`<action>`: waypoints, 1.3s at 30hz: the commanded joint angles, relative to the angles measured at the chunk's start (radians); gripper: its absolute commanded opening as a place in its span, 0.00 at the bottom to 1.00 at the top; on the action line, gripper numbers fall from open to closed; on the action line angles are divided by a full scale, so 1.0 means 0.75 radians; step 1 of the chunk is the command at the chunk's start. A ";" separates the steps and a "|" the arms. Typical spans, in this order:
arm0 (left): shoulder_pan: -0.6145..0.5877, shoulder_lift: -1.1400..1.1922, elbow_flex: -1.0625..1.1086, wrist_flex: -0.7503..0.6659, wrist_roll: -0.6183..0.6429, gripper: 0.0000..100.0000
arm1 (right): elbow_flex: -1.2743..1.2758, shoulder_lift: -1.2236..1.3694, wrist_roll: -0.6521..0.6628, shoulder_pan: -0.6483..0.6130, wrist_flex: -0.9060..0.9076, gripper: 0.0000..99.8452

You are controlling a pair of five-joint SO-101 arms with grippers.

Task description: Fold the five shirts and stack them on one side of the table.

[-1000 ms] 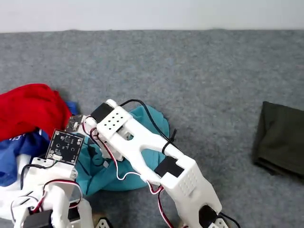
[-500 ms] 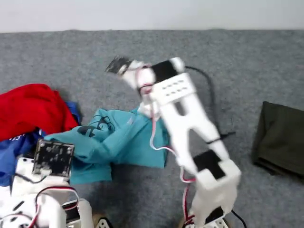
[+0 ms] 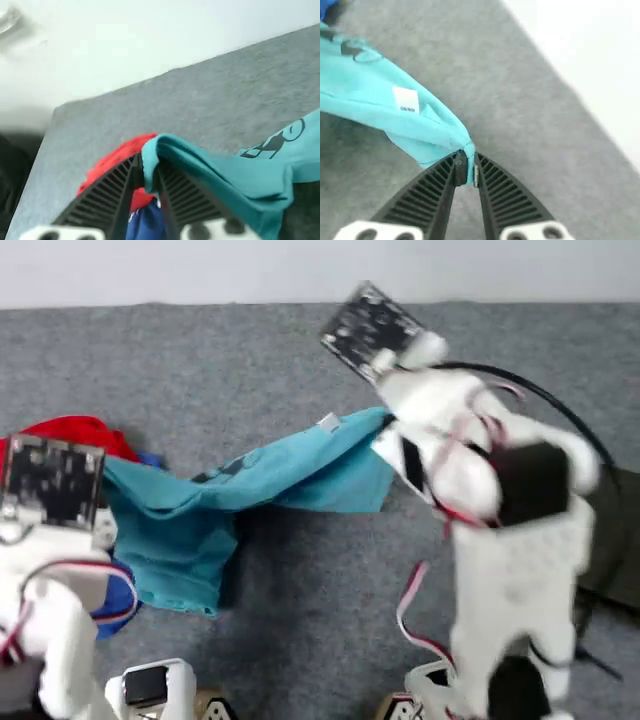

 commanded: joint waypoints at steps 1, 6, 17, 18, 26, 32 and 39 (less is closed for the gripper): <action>0.096 0.149 -0.220 0.057 0.014 0.02 | -0.078 -0.157 0.033 0.079 0.015 0.01; 0.176 0.219 -0.373 0.065 0.014 0.02 | -0.078 -0.298 0.037 0.199 -0.095 0.01; 0.321 0.217 -0.723 0.070 0.006 0.02 | -0.078 -0.525 0.090 0.318 -0.265 0.01; 0.321 0.217 -0.752 0.074 0.006 0.02 | -0.078 -0.545 0.102 0.334 -0.265 0.01; 0.327 0.221 -0.961 0.078 0.006 0.02 | -0.072 -0.744 0.166 0.504 -0.247 0.01; 0.325 0.229 -1.042 0.025 0.006 0.02 | -0.070 -0.809 0.170 0.621 -0.247 0.01; 0.325 0.229 -1.044 -0.092 0.006 0.02 | -0.070 -0.817 0.164 0.664 -0.247 0.01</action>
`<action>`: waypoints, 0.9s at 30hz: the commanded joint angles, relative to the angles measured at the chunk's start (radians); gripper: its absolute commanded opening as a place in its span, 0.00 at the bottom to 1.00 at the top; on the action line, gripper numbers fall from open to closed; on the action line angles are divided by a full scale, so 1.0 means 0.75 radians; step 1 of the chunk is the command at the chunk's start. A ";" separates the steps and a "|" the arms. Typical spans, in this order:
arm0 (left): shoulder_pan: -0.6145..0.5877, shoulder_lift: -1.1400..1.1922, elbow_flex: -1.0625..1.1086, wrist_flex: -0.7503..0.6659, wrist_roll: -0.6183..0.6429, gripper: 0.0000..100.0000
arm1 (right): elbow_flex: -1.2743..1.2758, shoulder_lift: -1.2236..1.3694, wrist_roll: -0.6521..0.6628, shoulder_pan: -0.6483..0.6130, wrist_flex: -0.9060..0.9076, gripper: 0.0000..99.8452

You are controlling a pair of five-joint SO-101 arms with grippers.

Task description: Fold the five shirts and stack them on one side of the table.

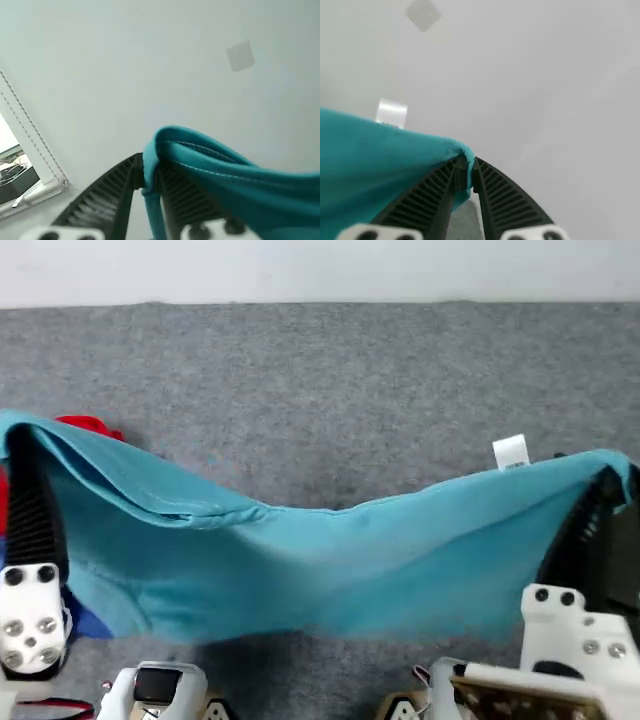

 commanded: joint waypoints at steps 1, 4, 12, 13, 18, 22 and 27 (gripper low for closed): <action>0.000 0.031 -0.032 -0.102 0.004 0.02 | -0.018 -0.011 0.006 0.036 -0.017 0.01; -0.004 0.031 -0.034 -0.155 -0.020 0.02 | -0.018 -0.046 0.004 0.069 -0.017 0.01; -0.008 0.020 -0.058 -0.260 -0.119 0.02 | -0.018 -0.144 0.014 0.075 -0.017 0.01; -0.008 0.029 -0.075 -0.260 -0.119 0.02 | -0.018 -0.148 0.014 0.075 -0.017 0.01; -0.004 0.035 -0.077 -0.260 -0.117 0.02 | 0.002 -0.144 0.047 0.075 -0.021 0.01; 0.002 0.065 0.015 -0.264 -0.117 0.02 | 0.164 -0.146 0.049 0.075 -0.034 0.01; 0.004 0.178 0.136 -0.264 -0.117 0.02 | 0.432 -0.144 0.051 0.075 -0.136 0.01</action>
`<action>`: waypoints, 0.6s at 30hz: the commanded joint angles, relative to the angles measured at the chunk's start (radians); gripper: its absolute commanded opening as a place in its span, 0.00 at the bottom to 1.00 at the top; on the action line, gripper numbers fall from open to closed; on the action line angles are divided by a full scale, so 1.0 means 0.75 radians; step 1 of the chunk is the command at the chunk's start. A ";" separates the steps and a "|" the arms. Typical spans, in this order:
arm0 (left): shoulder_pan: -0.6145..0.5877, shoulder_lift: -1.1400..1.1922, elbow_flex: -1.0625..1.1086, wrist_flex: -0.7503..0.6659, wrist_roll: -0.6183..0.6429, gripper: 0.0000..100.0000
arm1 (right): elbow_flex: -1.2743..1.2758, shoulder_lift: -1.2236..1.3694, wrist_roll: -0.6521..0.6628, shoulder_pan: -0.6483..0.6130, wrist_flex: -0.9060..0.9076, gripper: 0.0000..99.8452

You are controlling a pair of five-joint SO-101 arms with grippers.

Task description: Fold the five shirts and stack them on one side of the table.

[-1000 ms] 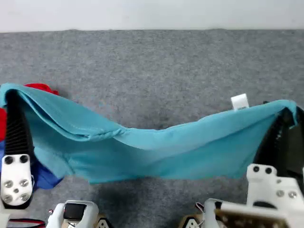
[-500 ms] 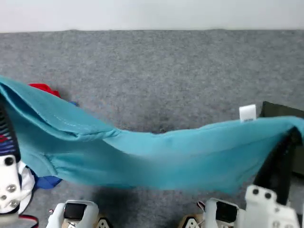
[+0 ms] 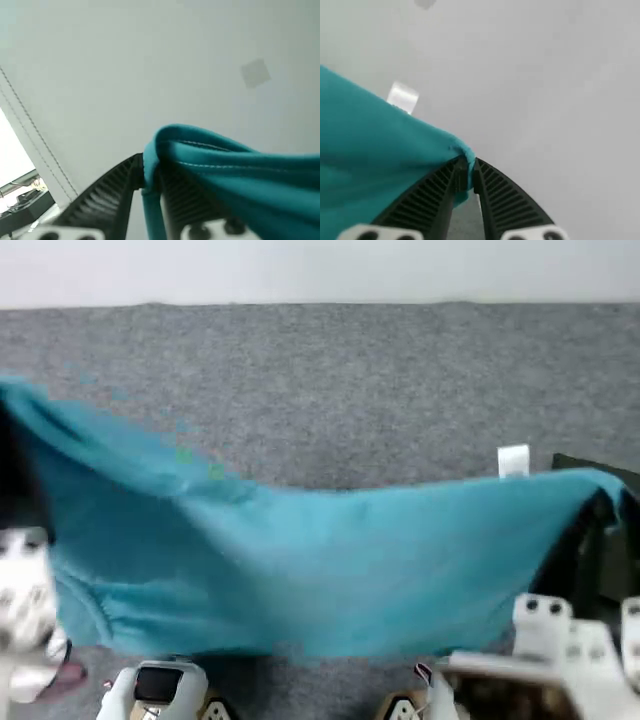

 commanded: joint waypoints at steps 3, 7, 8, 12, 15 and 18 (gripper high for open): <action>0.061 0.207 0.134 -0.047 -0.014 0.02 | 0.348 0.007 0.014 0.013 -0.210 0.01; 0.145 0.358 0.232 -0.055 -0.016 0.02 | 0.649 0.007 0.063 0.005 -0.418 0.01; 0.162 0.399 0.259 -0.080 -0.016 0.02 | 0.730 0.007 0.068 0.005 -0.486 0.01; 0.164 0.563 0.347 -0.243 -0.016 0.02 | 1.037 0.009 0.070 -0.005 -0.778 0.01; 0.164 0.679 0.396 -0.387 -0.016 0.02 | 1.246 0.009 0.106 -0.069 -0.995 0.01; 0.162 0.796 0.416 -0.509 -0.016 0.02 | 1.453 0.013 0.145 -0.132 -1.261 0.01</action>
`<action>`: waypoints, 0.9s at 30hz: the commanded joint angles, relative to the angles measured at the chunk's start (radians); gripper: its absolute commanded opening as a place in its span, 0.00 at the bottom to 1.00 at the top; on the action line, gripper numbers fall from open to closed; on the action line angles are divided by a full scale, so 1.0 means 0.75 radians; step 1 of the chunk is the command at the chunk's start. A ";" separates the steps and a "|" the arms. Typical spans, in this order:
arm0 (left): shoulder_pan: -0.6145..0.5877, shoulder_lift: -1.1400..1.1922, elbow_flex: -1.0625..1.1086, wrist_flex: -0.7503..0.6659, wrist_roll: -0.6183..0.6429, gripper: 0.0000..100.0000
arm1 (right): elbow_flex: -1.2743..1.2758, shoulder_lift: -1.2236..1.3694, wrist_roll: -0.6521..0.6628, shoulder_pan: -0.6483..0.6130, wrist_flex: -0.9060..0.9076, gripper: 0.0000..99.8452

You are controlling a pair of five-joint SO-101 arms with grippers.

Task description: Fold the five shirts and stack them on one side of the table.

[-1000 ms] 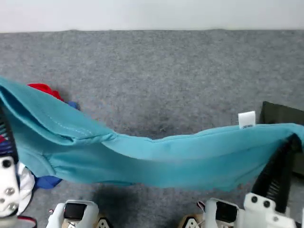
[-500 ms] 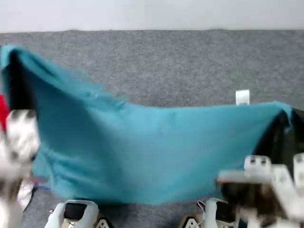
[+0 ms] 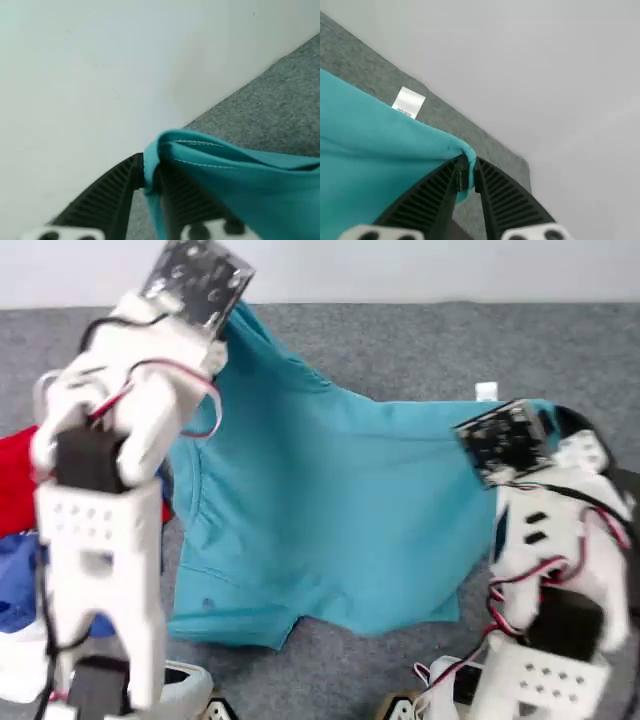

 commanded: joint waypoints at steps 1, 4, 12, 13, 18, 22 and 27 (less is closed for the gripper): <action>0.006 0.106 -0.005 -0.174 -0.016 0.02 | 0.200 -0.009 0.037 -0.066 -0.355 0.01; -0.014 0.231 -0.007 -0.299 -0.016 0.02 | 0.317 0.085 0.037 -0.093 -0.596 0.01; -0.104 0.473 -0.011 -0.626 -0.016 0.02 | 0.180 0.596 0.037 -0.099 -0.993 0.01; -0.117 0.489 -0.011 -0.655 -0.016 0.02 | 0.137 0.660 0.037 -0.099 -1.016 0.01; -0.153 0.536 -0.011 -0.796 -0.016 0.02 | -0.121 0.961 0.035 -0.101 -1.087 0.01; -0.151 0.550 -0.011 -0.861 -0.016 0.02 | -0.293 1.143 0.035 -0.101 -1.100 0.01; -0.155 0.563 -0.013 -0.861 -0.016 0.02 | -0.401 1.245 0.035 -0.122 -1.100 0.01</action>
